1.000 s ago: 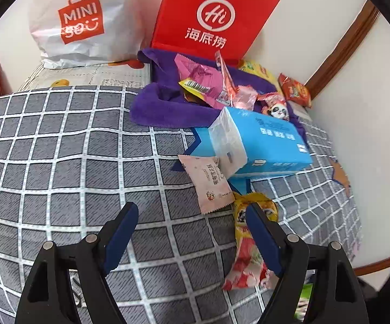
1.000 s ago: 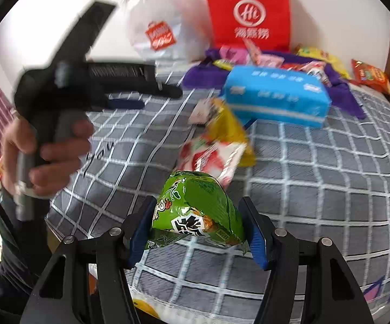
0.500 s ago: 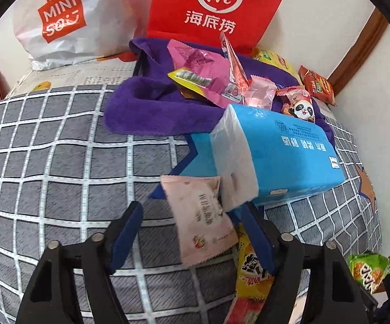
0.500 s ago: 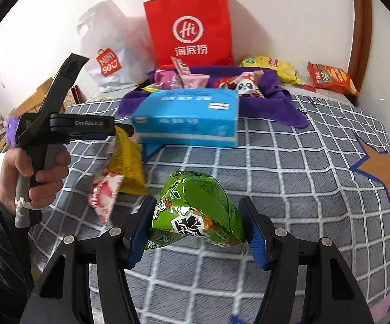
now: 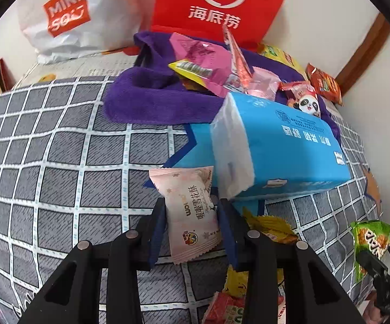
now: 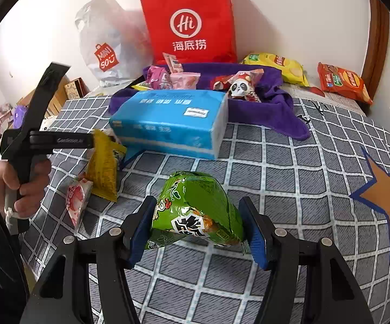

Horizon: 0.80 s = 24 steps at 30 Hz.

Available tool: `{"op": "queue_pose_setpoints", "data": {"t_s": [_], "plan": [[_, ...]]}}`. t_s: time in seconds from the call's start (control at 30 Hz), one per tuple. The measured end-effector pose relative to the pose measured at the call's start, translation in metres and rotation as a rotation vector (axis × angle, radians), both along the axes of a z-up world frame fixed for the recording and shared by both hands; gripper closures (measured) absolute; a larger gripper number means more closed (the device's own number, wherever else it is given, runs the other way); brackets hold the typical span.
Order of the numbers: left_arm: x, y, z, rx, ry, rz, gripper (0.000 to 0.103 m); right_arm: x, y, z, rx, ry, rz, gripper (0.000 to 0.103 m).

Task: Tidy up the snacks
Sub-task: 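Grasp the green snack bag with the right tool while the left tool grasps a white wrapper, then carry the green bag and white wrapper toward the purple towel with both tools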

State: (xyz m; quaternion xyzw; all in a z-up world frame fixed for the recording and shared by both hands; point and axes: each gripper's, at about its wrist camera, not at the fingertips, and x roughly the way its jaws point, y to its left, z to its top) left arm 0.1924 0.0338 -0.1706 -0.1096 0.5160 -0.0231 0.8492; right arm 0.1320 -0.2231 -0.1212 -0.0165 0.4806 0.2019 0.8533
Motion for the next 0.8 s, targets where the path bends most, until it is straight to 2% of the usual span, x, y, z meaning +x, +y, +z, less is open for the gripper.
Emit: {"op": "queue_pose_setpoints", "data": {"t_s": [0.5, 0.7, 0.8], "plan": [[-0.019, 0.029, 0.012, -0.006, -0.005, 0.097, 0.067, 0.017, -0.007, 0.008, 0.012, -0.017, -0.009, 0.041], [-0.029, 0.033, 0.03, -0.004, -0.027, 0.094, 0.067, 0.012, -0.004, 0.025, 0.003, -0.059, -0.045, 0.041], [-0.034, 0.028, 0.037, -0.027, -0.037, 0.063, 0.067, 0.012, -0.002, 0.035, 0.004, -0.083, -0.071, 0.041]]}}
